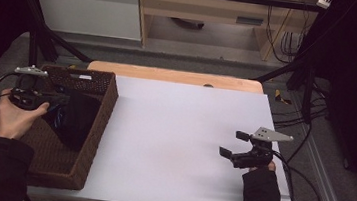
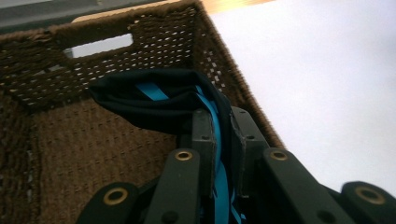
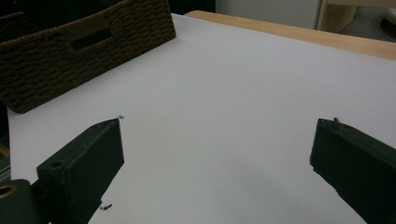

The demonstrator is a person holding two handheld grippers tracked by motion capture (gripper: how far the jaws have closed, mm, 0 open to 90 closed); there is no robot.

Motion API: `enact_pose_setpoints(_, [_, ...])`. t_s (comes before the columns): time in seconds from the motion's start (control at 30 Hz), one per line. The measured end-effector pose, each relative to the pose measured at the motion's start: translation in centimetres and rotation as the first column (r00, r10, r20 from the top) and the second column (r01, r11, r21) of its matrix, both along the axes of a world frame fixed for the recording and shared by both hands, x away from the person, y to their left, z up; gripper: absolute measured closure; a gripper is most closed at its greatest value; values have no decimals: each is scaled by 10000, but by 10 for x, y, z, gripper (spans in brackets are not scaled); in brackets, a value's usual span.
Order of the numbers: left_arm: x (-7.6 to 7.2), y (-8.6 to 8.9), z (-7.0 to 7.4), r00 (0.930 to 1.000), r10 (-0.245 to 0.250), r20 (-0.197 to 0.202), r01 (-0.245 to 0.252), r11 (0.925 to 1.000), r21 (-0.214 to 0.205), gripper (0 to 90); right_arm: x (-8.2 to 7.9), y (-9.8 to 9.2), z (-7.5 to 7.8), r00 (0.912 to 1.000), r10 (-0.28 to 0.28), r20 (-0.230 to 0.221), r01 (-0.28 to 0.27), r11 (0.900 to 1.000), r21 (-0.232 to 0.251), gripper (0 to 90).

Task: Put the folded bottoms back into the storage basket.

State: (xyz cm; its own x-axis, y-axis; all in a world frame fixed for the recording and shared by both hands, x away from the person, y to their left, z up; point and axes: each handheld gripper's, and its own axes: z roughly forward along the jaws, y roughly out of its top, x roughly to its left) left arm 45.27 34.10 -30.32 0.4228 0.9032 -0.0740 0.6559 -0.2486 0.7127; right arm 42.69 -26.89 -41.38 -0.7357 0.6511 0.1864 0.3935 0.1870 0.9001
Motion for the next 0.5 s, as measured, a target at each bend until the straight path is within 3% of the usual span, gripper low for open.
enact_pose_setpoints(0.27, [9, 14, -9, 9985, 543, 84, -547, 9967, 597, 812, 1, 0, -1, 10000, 18, -6, -18, 10000, -34, 30])
enact_pose_setpoints(0.5, [14, 32, -20, 9933, 1155, -23, -1147, 9888, 956, 806, 1, 0, -1, 10000, 23, -39, -23, 10000, -44, 30])
